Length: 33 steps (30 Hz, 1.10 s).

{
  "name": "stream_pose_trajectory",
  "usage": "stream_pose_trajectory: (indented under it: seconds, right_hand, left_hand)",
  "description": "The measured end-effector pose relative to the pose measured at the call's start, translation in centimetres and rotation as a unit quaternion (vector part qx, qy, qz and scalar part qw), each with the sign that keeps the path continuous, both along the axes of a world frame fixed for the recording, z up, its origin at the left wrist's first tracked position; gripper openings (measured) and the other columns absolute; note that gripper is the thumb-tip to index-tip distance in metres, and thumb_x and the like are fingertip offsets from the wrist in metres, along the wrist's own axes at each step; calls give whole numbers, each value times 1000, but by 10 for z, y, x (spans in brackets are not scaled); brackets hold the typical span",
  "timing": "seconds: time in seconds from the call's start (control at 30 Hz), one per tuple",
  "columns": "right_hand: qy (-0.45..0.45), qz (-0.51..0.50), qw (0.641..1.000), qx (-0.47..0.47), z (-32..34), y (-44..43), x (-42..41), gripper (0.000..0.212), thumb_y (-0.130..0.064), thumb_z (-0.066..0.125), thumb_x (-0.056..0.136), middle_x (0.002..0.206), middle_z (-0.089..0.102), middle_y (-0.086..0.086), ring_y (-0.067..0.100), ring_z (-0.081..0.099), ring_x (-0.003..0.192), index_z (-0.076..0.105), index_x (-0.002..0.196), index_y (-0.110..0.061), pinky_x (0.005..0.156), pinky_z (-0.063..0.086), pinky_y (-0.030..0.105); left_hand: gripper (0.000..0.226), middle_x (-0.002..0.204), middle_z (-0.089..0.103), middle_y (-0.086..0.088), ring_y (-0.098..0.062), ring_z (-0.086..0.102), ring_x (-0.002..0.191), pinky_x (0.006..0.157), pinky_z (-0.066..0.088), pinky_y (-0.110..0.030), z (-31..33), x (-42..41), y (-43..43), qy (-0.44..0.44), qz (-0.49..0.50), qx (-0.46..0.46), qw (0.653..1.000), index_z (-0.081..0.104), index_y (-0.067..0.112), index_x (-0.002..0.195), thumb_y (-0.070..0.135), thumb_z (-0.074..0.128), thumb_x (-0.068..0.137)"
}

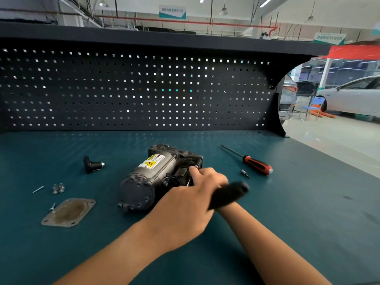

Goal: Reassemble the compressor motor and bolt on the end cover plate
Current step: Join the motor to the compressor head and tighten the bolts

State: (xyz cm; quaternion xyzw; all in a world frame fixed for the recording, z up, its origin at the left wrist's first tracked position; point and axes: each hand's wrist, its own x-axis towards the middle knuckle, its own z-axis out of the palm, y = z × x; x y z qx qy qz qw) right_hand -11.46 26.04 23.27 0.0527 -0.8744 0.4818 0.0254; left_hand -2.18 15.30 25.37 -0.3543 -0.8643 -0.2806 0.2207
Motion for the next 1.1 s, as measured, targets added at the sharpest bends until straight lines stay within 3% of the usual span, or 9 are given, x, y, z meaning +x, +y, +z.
stream_pose_trajectory:
  seconds: [0.1, 0.2, 0.37, 0.5, 0.6, 0.73, 0.87, 0.97, 1.1]
  right_hand:
    - [10, -48, 999, -6, 1, -6, -7, 57, -44, 56, 88, 50, 39, -2, 14, 38, 52, 33, 43, -17, 49, 30, 28]
    - [11, -51, 998, 21, 1, -7, -8, 55, -39, 52, 90, 50, 37, 0, 18, 38, 55, 32, 46, -12, 50, 29, 30]
    - [25, -11, 999, 45, 3, -5, -5, 43, -35, 51, 90, 68, 54, 12, 34, 55, 86, 60, 76, 4, 62, 42, 19]
    - [47, -17, 998, 32, 1, -4, -5, 46, -27, 47, 95, 57, 44, 5, 17, 39, 54, 40, 54, -7, 49, 33, 27]
    - [56, -34, 997, 32, 0, -8, -7, 52, -30, 45, 95, 51, 33, 1, 15, 30, 50, 26, 51, -12, 48, 26, 29]
    - [88, -58, 994, 39, -1, -6, -8, 56, -32, 52, 90, 38, 27, -6, 15, 26, 46, 23, 44, -15, 45, 22, 28]
    - [74, -10, 996, 42, -3, 6, 0, 26, -11, 53, 91, 65, 56, 0, 4, 47, 54, 64, 72, 4, 58, 44, 22]
    - [59, -34, 997, 48, -1, 3, -1, 50, -37, 65, 84, 49, 42, -3, 9, 41, 46, 47, 48, -8, 49, 35, 26]
    - [60, -21, 997, 35, 2, -2, -5, 56, -33, 58, 89, 46, 30, -1, 15, 29, 50, 26, 47, -13, 49, 26, 29]
  left_hand:
    - [49, 84, 66, -9, -32, 64, 70, 58, 51, -36, -4, -5, 12, 127, -56, -139, 981, 24, 27, 111, 6, 46, 73]
    - [51, 100, 65, -6, -26, 61, 86, 75, 48, -39, -10, -11, 17, 139, -101, -160, 972, 32, 24, 118, 1, 42, 73]
    - [38, 106, 59, 8, -3, 54, 104, 94, 39, -18, -23, -9, 19, 36, -116, 231, 965, 44, 30, 110, 2, 51, 84]
    - [34, 91, 70, 10, -9, 66, 80, 77, 54, -26, -15, -9, 14, -33, 27, 600, 799, 43, 40, 112, 13, 52, 94]
    - [25, 71, 67, 17, -3, 63, 59, 57, 49, -22, -11, -9, 9, -94, 57, 733, 671, 46, 47, 109, 24, 45, 97]
    - [27, 52, 49, 6, -12, 42, 38, 40, 39, -20, -6, -6, 19, -38, 29, 632, 773, 49, 39, 108, 16, 52, 95]
    - [29, 96, 68, 3, -23, 66, 88, 79, 53, -30, -5, -9, 14, 72, 9, 232, 970, 60, 30, 106, 35, 50, 80]
    - [41, 63, 66, -6, -33, 64, 56, 48, 51, -32, -15, -8, 18, 112, 24, -22, 993, 63, 16, 82, 50, 44, 74]
    - [45, 43, 54, 0, -25, 52, 38, 39, 32, -20, -22, -7, 21, 158, 13, -71, 985, 48, 18, 62, 61, 43, 73]
